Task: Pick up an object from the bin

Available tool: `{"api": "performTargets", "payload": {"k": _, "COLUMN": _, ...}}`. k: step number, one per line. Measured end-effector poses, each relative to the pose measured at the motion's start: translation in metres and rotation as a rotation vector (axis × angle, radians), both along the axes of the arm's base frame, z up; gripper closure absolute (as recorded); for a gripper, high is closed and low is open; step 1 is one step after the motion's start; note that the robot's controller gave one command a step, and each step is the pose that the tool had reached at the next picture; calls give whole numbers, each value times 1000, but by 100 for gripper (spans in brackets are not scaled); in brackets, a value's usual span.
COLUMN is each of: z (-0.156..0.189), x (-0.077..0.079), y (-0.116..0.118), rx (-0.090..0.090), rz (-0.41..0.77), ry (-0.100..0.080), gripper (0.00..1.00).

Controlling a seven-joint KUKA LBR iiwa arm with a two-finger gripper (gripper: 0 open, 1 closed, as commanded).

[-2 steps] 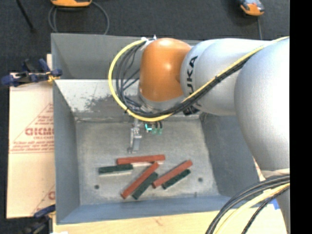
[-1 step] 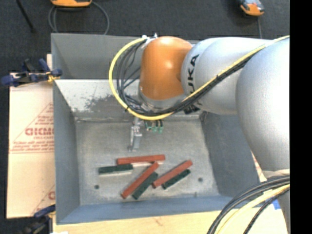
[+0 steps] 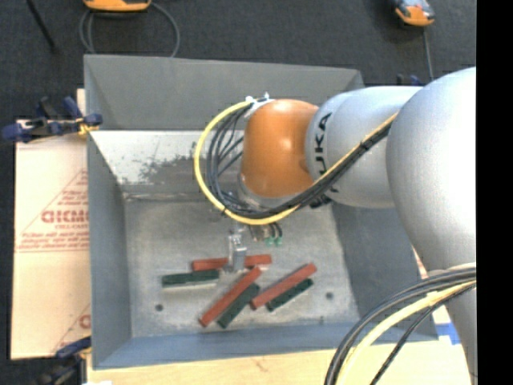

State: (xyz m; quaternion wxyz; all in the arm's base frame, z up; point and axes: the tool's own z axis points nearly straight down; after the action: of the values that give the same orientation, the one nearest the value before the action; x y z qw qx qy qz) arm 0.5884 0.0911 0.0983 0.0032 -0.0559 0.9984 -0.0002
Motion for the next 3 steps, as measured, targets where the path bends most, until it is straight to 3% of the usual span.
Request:
{"api": "performTargets", "payload": {"k": 1, "z": -12, "x": -8, "y": -12, "rx": -1, "rz": 44, "ry": 6, "gripper": 0}}
{"api": "performTargets", "payload": {"k": 2, "z": 2, "x": -5, "y": -20, "rx": 2, "rz": -63, "ry": 2, "gripper": 0}}
{"api": "performTargets", "payload": {"k": 3, "z": -22, "x": -11, "y": -17, "rx": -1, "rz": 100, "ry": 2, "gripper": 0}}
